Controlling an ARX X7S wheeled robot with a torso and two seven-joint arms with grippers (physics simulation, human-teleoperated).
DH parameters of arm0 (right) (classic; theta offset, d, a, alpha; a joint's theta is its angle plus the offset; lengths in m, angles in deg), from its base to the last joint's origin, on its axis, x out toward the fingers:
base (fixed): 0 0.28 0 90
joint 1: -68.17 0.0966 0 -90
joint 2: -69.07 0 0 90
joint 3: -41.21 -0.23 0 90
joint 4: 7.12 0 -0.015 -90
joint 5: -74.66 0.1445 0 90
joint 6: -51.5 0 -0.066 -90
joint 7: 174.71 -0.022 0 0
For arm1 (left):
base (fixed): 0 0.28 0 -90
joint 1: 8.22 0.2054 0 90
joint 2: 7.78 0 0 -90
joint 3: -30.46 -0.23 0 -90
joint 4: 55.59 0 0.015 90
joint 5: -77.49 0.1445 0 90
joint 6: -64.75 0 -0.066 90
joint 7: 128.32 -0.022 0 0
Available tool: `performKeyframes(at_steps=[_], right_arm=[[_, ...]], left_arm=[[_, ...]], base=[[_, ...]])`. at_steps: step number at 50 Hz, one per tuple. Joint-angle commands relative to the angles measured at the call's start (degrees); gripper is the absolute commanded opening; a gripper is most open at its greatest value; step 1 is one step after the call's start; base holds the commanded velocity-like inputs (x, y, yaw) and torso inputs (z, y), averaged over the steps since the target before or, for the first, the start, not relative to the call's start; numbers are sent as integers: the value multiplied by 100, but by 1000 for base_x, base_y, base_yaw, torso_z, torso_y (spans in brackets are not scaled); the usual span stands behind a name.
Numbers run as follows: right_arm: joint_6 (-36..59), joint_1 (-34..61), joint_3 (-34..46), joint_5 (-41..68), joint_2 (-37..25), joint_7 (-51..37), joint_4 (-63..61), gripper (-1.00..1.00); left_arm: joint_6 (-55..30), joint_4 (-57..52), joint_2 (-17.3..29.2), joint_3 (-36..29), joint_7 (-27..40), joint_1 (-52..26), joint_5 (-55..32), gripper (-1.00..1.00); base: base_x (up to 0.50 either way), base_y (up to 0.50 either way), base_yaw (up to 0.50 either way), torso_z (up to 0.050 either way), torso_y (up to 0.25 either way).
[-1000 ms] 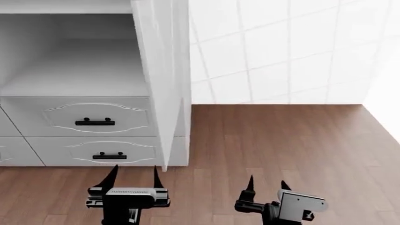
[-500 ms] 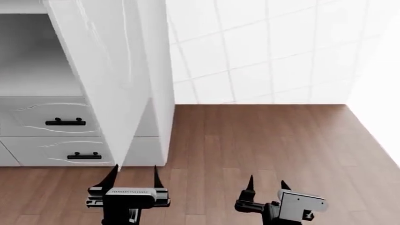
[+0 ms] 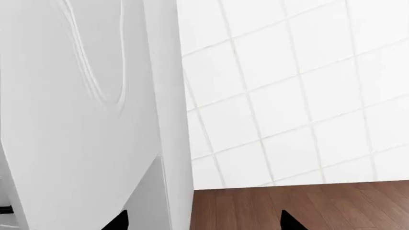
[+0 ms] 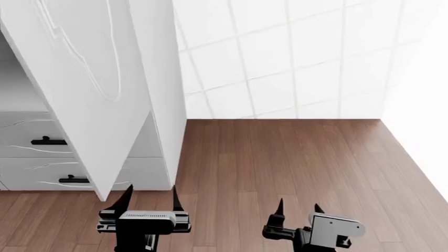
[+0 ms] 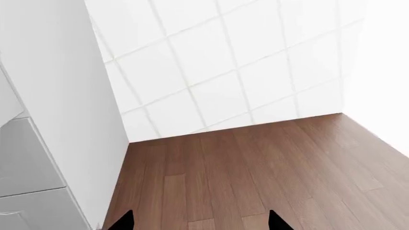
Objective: Close the side bottom right group 3 doors
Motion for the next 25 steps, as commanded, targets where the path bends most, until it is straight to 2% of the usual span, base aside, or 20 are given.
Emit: performKeyframes(at_steps=[1,25], right_arm=[[132,57,77,-65,-29,-109,34,100],[167,74,145,-1,-80,-156,12,100]], left_arm=[[32,26,24,-29,30,-20,-12,100],[9,-7,72,-96,72,-30,-68,100]], base=[[500,-59,0,0,0],[500,-61,0,0,0]])
